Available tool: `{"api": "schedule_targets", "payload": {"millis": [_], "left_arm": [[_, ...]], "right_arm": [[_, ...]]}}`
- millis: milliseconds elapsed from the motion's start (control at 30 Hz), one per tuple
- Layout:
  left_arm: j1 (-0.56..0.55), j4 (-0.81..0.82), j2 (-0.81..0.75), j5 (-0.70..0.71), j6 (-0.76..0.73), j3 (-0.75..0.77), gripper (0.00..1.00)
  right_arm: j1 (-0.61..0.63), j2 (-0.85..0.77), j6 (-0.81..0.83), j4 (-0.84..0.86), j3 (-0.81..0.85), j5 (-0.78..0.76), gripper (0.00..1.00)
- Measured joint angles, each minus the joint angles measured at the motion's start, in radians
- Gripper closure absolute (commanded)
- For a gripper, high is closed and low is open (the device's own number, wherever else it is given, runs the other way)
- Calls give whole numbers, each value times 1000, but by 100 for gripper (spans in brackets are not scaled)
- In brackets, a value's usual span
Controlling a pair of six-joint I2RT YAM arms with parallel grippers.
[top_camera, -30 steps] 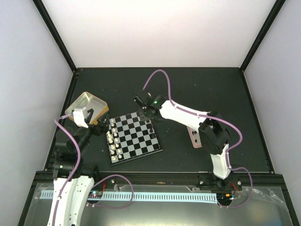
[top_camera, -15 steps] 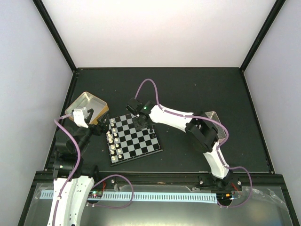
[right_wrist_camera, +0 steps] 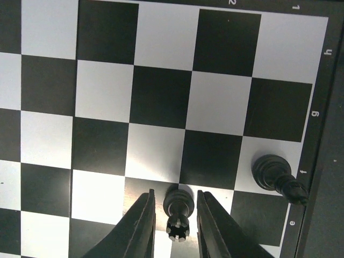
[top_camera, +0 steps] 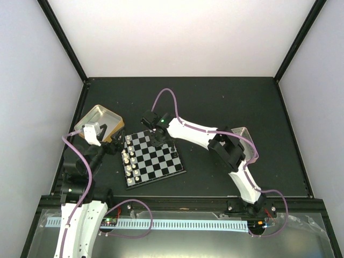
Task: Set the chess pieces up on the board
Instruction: Place the chess piece on the chessboard, then pick up the chess piece from the storage box, then place the chess piece on the chessboard.
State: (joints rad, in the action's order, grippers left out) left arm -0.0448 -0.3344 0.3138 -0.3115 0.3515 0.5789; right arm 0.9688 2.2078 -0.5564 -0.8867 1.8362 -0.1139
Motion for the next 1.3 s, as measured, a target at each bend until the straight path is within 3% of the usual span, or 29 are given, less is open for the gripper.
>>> {"api": "schedule_targets", "payload": {"millis": [233, 533, 933, 1300], "left_arm": [[0, 0, 0, 0, 0, 0, 1], [0, 0, 0, 0, 0, 0, 1], [0, 0, 0, 0, 0, 0, 1], [0, 0, 0, 0, 0, 0, 1]], "right_arm": [[0, 2, 0, -26, 0, -1, 75], [0, 2, -8, -29, -4, 9, 92], [-11, 3, -11, -13, 43, -13, 91], [-95, 64, -64, 19, 150, -69, 91]]}}
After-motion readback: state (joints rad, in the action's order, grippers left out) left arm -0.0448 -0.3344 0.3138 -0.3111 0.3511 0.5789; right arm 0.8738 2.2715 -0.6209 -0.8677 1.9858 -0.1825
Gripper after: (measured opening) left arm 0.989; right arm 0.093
